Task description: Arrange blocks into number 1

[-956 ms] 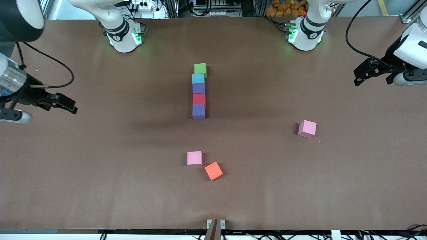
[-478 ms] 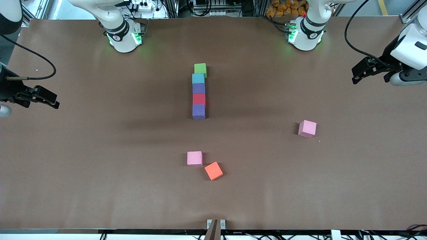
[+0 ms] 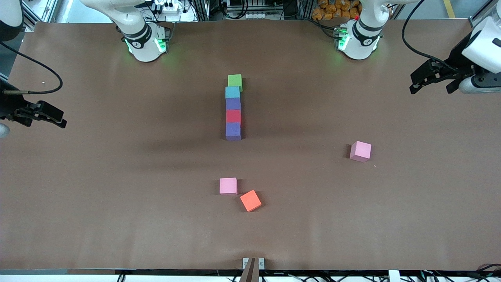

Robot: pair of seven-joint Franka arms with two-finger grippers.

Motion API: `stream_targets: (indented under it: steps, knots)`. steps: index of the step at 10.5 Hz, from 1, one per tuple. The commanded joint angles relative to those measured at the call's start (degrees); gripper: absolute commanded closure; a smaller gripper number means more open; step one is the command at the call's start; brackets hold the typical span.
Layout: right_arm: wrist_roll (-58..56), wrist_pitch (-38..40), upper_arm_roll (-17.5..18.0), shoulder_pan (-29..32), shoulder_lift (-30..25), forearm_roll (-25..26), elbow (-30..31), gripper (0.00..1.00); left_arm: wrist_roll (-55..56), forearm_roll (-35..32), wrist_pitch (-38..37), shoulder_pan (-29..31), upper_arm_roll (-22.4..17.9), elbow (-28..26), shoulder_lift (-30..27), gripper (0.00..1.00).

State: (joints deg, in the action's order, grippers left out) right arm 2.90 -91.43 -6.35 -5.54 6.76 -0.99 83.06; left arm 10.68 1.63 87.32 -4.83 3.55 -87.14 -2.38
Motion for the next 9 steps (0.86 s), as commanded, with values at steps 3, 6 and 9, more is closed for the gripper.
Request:
stream_targets:
  steps: [3, 6, 9]
  knots:
    - [-0.7, 0.55, 0.81, 0.96, 0.62, 0.63, -1.33, 0.0, -0.57, 0.48, -1.28, 0.35, -0.57, 1.18, 0.44, 0.0]
    - [-0.79, 0.46, 0.81, 1.05, 0.62, 0.63, -1.33, 0.0, -0.22, 0.48, -1.28, 0.17, -0.13, 1.18, 0.44, 0.0]
    - [-0.79, 0.46, 0.81, 1.4, 0.62, 0.63, -1.33, 0.0, -0.3, 0.57, -1.28, 0.26, -0.13, 1.18, 0.35, 0.0]
